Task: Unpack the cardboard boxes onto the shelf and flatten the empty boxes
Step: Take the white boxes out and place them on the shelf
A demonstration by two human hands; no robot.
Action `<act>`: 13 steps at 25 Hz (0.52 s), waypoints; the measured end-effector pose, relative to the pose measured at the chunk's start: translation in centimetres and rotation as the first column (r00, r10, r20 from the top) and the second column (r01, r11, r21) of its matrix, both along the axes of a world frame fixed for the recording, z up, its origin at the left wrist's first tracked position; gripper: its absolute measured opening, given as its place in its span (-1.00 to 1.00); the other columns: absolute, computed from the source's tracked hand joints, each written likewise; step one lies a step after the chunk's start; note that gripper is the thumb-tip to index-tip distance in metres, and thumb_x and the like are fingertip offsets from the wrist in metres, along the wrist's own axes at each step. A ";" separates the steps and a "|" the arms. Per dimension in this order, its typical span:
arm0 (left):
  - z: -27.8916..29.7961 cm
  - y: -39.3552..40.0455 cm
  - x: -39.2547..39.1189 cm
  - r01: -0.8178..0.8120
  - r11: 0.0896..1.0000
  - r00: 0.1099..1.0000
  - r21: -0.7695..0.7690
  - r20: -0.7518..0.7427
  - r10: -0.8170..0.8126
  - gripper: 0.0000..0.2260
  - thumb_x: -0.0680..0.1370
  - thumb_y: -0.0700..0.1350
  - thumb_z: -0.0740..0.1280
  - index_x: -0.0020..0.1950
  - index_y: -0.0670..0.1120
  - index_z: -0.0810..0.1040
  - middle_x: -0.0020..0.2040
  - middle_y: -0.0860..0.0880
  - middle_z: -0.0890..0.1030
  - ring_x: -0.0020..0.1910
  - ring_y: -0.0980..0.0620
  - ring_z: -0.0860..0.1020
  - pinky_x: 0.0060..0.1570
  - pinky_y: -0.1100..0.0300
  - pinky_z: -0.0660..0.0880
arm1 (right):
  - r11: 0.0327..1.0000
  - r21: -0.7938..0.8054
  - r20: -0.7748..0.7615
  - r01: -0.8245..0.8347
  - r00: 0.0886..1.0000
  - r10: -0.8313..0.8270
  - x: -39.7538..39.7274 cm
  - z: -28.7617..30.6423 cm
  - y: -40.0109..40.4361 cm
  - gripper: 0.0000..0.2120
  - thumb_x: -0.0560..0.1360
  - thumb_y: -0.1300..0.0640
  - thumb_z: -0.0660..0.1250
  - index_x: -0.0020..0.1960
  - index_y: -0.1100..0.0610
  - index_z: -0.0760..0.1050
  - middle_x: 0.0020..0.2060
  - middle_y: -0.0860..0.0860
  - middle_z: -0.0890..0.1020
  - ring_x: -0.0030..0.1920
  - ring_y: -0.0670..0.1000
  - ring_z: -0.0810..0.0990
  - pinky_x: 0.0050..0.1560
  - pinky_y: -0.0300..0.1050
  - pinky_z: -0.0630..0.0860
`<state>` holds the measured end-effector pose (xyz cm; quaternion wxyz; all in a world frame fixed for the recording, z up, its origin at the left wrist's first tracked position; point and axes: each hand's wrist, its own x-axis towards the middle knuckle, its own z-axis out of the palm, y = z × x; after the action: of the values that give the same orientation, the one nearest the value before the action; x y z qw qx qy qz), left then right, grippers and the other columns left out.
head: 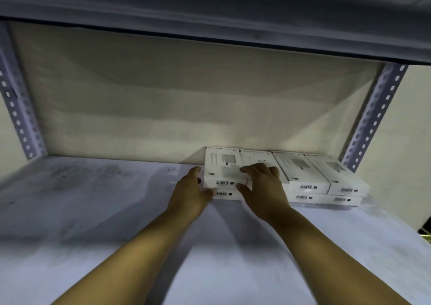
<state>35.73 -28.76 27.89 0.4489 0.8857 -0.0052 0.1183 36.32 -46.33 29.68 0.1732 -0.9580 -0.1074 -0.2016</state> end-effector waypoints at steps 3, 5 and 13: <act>0.5 1.3 -2.0 -0.025 1.000 1.000 -0.009 -0.014 0.025 -0.41 0.48 0.07 0.43 0.43 -0.04 0.32 0.24 0.00 0.51 0.10 0.05 0.51 0.02 0.24 0.40 | 0.985 0.169 0.073 -0.037 0.997 0.025 -0.6 0.3 0.4 -0.66 0.52 0.02 0.36 0.27 0.08 0.50 0.21 0.01 0.53 0.24 0.08 0.38 0.19 -0.12 0.37; 0.9 2.5 -3.4 -0.038 0.999 0.999 -0.003 -0.011 0.038 -0.50 0.48 0.08 0.42 0.36 -0.02 0.39 0.17 0.03 0.53 0.03 0.08 0.51 -0.02 0.24 0.42 | 0.959 0.272 0.084 -0.076 0.995 0.055 -1.0 0.3 1.1 -0.73 0.51 0.05 0.38 0.18 0.09 0.55 0.12 0.00 0.57 0.16 0.04 0.47 0.10 -0.16 0.42; 1.7 7.9 -9.5 -0.215 0.976 0.976 -0.044 0.011 0.215 -0.75 0.47 0.04 0.43 0.11 0.04 0.53 -0.02 0.12 0.59 -0.11 0.21 0.54 -0.16 0.29 0.43 | 0.853 0.494 -0.054 -0.167 0.974 0.221 -6.1 0.2 7.5 -0.98 0.51 0.02 0.37 -0.07 -0.06 0.53 -0.08 -0.15 0.61 -0.11 -0.13 0.57 -0.06 -0.18 0.51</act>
<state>26.24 -20.86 29.55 0.4520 0.8704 0.0896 0.1733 30.23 -38.81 29.90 0.4334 -0.8773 -0.1398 -0.1513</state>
